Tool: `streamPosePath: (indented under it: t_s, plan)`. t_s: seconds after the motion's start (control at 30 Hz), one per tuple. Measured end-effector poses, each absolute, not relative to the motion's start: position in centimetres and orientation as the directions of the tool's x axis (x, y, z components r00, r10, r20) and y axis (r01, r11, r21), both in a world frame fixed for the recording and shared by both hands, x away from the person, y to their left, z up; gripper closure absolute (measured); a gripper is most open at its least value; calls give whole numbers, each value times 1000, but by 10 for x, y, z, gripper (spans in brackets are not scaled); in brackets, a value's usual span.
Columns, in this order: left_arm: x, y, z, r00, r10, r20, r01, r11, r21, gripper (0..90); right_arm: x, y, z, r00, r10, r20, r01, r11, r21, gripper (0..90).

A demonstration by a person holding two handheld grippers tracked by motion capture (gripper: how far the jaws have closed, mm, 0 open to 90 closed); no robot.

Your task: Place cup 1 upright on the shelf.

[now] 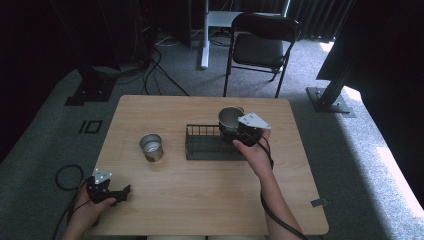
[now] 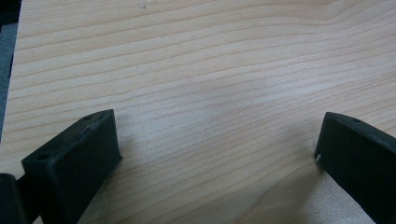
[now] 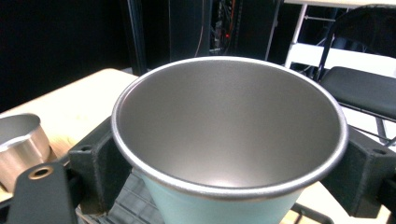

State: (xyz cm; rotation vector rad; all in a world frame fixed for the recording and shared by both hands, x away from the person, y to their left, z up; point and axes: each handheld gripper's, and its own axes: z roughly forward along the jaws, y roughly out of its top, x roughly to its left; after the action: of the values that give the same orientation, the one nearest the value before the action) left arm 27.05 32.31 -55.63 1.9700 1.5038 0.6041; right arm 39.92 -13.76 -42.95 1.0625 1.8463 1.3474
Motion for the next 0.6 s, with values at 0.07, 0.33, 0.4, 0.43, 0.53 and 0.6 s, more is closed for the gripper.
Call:
streamPosePath:
  t_s: [0.07, 0.33, 0.4, 0.43, 0.53, 0.6]
  plan:
    - [271, 323, -556, 261, 965, 6, 702, -194, 686, 4, 400, -141, -433, -480, 877, -23, 251, 162, 954, 128]
    - [271, 323, -556, 261, 965, 7, 701, -195, 686, 4, 404, -150, -446, -449, 893, -5, 281, 146, 948, 128]
    - [271, 323, -556, 261, 965, 7, 702, -195, 685, 4, 405, -152, -449, -445, 896, 2, 289, 141, 947, 128]
    - [271, 323, -556, 261, 965, 7, 702, -195, 685, 4, 405, -152, -450, -441, 898, 5, 292, 138, 946, 128]
    - [271, 323, -556, 261, 965, 7, 701, -195, 686, 4, 406, -155, -455, -435, 900, 16, 299, 127, 946, 128]
    - [271, 323, -556, 262, 965, 7, 701, -195, 686, 4, 407, -156, -457, -432, 902, 13, 303, 131, 944, 128]
